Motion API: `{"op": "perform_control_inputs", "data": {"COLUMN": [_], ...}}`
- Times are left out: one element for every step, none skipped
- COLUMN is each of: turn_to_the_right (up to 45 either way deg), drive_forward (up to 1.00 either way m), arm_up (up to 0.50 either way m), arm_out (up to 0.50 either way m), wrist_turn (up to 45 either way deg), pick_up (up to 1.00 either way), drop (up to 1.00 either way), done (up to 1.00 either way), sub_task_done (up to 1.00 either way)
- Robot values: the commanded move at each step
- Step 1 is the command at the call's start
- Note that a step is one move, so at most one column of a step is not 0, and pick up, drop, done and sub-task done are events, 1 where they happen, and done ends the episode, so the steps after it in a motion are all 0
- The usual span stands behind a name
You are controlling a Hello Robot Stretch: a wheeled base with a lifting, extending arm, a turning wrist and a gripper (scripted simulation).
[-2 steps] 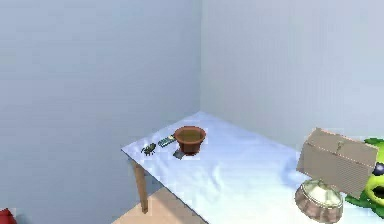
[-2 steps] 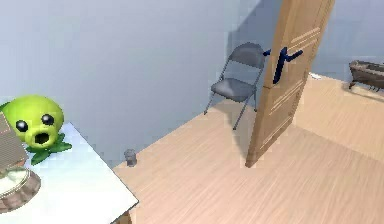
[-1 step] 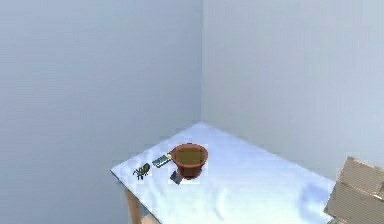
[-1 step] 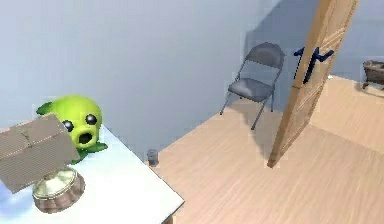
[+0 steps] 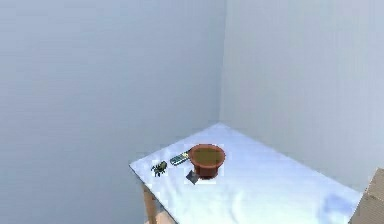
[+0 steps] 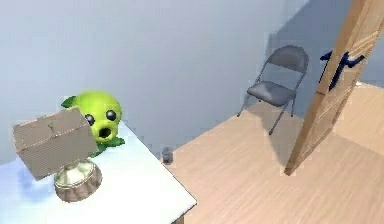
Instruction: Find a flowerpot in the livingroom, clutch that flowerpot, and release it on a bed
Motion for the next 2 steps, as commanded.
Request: {"op": "perform_control_inputs", "data": {"turn_to_the_right": [0.0, -45.0], "drive_forward": [0.05, 0.0], "arm_up": [0.0, 0.0], "arm_out": [0.0, 0.0], "wrist_turn": [0.0, 0.0], "pick_up": [0.0, 0.0], "drop": [0.0, 0.0], "done": [0.0, 0.0], "sub_task_done": [0.0, 0.0]}}
